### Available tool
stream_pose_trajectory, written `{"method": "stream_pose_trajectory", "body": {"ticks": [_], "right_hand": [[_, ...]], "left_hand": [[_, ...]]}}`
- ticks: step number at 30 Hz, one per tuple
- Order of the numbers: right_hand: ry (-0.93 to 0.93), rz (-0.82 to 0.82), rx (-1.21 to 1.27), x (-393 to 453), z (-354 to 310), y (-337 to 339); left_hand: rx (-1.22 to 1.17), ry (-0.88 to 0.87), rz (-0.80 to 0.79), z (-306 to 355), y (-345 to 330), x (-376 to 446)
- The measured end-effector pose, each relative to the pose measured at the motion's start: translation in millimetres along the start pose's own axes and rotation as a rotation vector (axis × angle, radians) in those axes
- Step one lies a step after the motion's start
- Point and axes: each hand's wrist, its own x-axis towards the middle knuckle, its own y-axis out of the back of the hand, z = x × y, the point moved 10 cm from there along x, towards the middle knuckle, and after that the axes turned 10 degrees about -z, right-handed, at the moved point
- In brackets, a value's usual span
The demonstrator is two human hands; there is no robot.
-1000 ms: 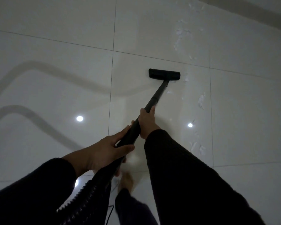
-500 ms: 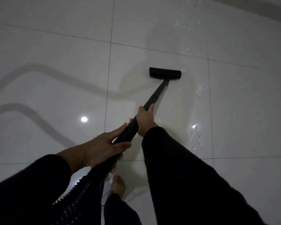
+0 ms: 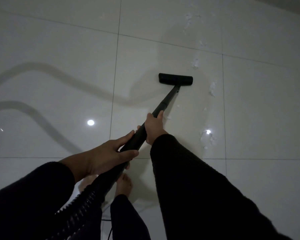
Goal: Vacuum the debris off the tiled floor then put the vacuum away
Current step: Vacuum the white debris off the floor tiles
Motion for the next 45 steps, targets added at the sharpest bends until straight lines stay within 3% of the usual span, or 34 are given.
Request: {"method": "stream_pose_trajectory", "body": {"ticks": [9, 28, 34, 45], "right_hand": [[-0.165, 0.023, 0.010, -28, 31, -1], [-0.147, 0.105, 0.156, -100, 140, -20], [0.006, 0.118, 0.142, -117, 160, -18], [-0.152, 0.060, 0.154, -161, 214, 7]], "left_hand": [[-0.064, 0.038, -0.029, -22, -17, -16], [0.127, 0.052, -0.075, -113, -53, -79], [0.091, 0.037, -0.087, -137, -74, -90], [0.120, 0.071, -0.060, -166, -131, -114]]}}
